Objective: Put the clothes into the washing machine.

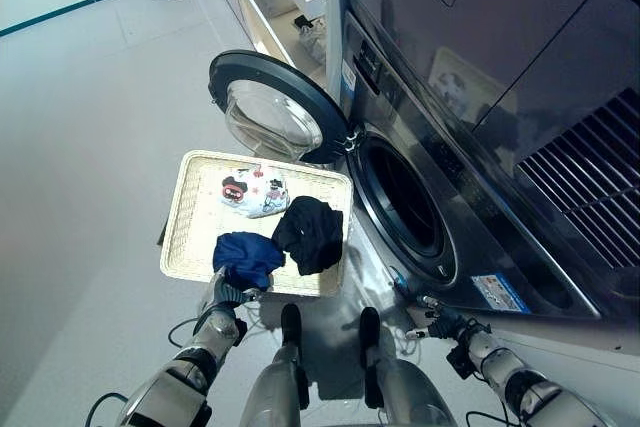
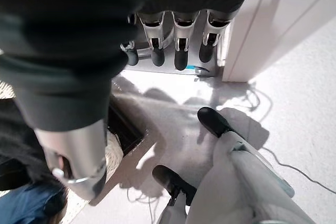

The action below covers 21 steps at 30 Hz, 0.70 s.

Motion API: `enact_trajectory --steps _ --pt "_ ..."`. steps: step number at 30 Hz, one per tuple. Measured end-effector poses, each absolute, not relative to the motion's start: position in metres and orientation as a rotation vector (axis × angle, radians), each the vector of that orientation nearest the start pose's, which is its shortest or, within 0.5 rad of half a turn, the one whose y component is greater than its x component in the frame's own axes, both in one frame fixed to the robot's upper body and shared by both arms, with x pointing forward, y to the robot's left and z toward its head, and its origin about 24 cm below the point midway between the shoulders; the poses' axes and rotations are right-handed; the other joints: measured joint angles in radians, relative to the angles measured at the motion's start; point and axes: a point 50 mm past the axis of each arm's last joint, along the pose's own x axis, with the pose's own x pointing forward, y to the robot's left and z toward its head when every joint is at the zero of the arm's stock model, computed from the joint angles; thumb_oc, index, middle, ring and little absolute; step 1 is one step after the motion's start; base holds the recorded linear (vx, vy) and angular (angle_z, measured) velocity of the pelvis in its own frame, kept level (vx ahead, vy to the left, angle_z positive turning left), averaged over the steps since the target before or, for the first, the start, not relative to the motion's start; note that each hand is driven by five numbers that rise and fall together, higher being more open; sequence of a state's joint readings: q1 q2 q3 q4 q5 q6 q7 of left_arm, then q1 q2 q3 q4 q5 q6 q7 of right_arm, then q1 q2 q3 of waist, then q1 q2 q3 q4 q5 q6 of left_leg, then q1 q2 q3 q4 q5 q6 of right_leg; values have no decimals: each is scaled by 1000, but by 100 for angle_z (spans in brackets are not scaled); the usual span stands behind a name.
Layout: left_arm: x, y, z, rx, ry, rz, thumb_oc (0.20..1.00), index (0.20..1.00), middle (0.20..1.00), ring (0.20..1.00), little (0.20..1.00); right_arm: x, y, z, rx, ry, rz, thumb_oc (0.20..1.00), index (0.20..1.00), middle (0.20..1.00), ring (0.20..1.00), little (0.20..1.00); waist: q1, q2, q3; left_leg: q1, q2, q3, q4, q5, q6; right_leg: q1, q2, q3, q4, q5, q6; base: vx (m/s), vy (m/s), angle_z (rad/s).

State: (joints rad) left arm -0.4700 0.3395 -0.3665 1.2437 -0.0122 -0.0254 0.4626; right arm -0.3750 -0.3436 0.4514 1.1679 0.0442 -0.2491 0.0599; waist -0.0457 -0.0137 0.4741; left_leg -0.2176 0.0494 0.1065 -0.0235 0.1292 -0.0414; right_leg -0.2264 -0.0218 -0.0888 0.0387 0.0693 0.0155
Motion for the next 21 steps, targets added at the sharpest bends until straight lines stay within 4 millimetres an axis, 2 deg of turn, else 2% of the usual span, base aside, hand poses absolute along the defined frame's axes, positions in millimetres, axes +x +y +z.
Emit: enact_trajectory --steps 2,4,6,8,13,18,21 --pt "289 266 -40 755 576 391 1000 1000 1000 1000 1000 269 -200 -72 -559 551 312 1000 1000 1000 1000 1000 -15 -10 47 -53 -3 1 0 12 9 -59 -2 2 11 14 -7 -126 61 -2" --pt "302 271 -25 757 544 415 1000 1000 1000 1000 1000 281 -190 -61 -559 492 331 1000 1000 1000 1000 1000 -18 -12 49 -95 -5 2 3 15 11 -106 -5 3 19 14 -7 -144 68 -3" --pt "317 271 -9 750 500 431 1000 1000 1000 1000 1000 297 -179 -46 -555 418 347 1000 1000 1000 1000 1000 -21 -14 60 -141 -7 3 3 24 13 -158 -7 7 33 14 -7 -103 60 -5" --pt "326 265 0 726 475 432 1000 1000 1000 1000 1000 303 -171 -39 -543 381 354 1000 1000 1000 1000 1000 -23 -21 69 -150 -9 4 -4 28 14 -173 -8 11 35 13 -6 -62 41 -4" --pt "334 262 9 747 468 431 1000 1000 1000 1000 1000 308 -166 -31 -554 348 366 1000 1000 1000 1000 1000 -37 -26 67 -200 -10 1 -3 31 14 -225 -8 15 36 16 -4 -49 31 -2" --pt "337 270 17 786 491 471 1000 1000 1000 1000 1000 310 -167 -29 -540 344 361 1000 1000 1000 1000 1000 -54 -28 65 -269 -8 2 3 35 13 -297 -5 19 45 20 -6 -8 4 -1" --pt "344 276 30 751 464 517 1000 1000 1000 1000 1000 313 -170 -22 -536 322 356 1000 1000 1000 1000 1000 -58 -29 66 -308 -5 3 2 40 11 -337 -2 21 45 25 -9 -30 -24 -3"
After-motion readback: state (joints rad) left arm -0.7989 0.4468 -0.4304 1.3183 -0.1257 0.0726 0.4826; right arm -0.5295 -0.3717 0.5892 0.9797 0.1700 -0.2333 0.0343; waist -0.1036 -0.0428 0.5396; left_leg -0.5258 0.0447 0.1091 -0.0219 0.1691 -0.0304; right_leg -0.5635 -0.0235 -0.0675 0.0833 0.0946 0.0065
